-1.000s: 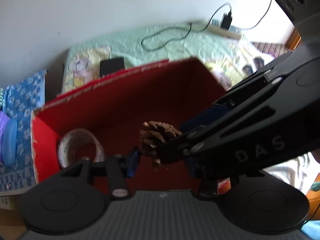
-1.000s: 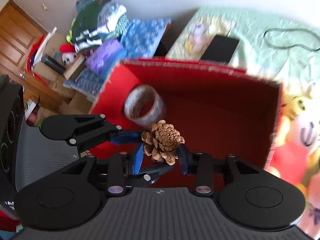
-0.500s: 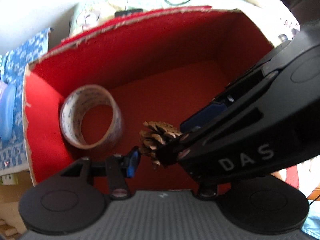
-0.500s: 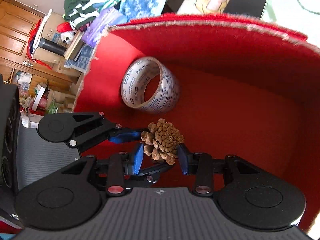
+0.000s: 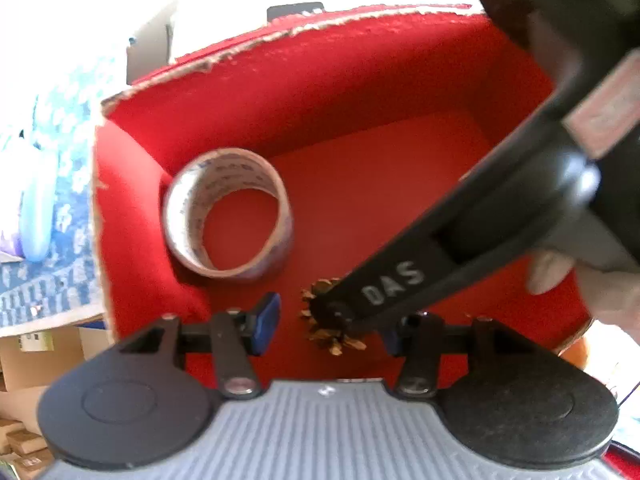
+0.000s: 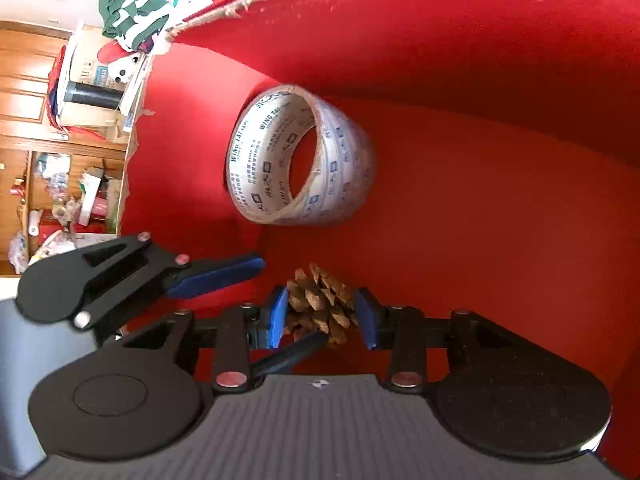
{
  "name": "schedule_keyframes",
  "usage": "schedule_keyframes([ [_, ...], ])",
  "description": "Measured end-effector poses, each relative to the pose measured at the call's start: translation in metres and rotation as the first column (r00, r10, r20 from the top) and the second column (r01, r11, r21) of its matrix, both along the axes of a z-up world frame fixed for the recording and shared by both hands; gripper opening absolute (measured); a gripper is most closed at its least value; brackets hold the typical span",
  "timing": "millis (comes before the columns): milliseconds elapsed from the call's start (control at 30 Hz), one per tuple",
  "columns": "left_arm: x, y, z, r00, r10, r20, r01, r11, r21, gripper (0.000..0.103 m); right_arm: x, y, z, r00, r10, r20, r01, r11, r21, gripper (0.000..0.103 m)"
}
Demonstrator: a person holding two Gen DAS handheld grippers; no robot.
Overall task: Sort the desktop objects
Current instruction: 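Carry the pine cone with the right gripper into the red box, then lower the pine cone onto the box floor and open the right gripper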
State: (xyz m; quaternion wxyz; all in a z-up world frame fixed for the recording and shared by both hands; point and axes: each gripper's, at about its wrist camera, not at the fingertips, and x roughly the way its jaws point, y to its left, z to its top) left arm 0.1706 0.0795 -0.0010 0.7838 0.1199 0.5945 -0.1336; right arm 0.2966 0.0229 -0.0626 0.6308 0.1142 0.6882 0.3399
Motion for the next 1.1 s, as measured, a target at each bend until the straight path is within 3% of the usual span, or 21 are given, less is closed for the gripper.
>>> schedule_keyframes([
  [133, -0.004, 0.007, 0.004, 1.0, 0.007, -0.002, -0.007, 0.999, -0.038, 0.052, 0.0, 0.006, -0.003, 0.999, 0.005, -0.043, -0.004, 1.0, 0.029, 0.039],
  [500, -0.003, 0.012, 0.003, 0.999, 0.002, 0.033, -0.002, 1.0, 0.024, 0.052, 0.004, -0.008, -0.008, 0.991, -0.027, -0.133, 0.036, 0.997, 0.066, 0.038],
  [667, 0.001, 0.009, 0.005, 0.999, -0.012, 0.043, 0.01, 0.999, 0.048, 0.053, 0.0, -0.015, 0.005, 0.997, -0.007, -0.079, 0.012, 0.998, 0.064, 0.049],
  [1100, -0.003, -0.004, 0.013, 0.994, -0.06, 0.088, 0.052, 0.995, 0.089, 0.052, 0.001, -0.029, 0.008, 0.998, -0.064, -0.008, 0.064, 0.997, 0.039, 0.04],
])
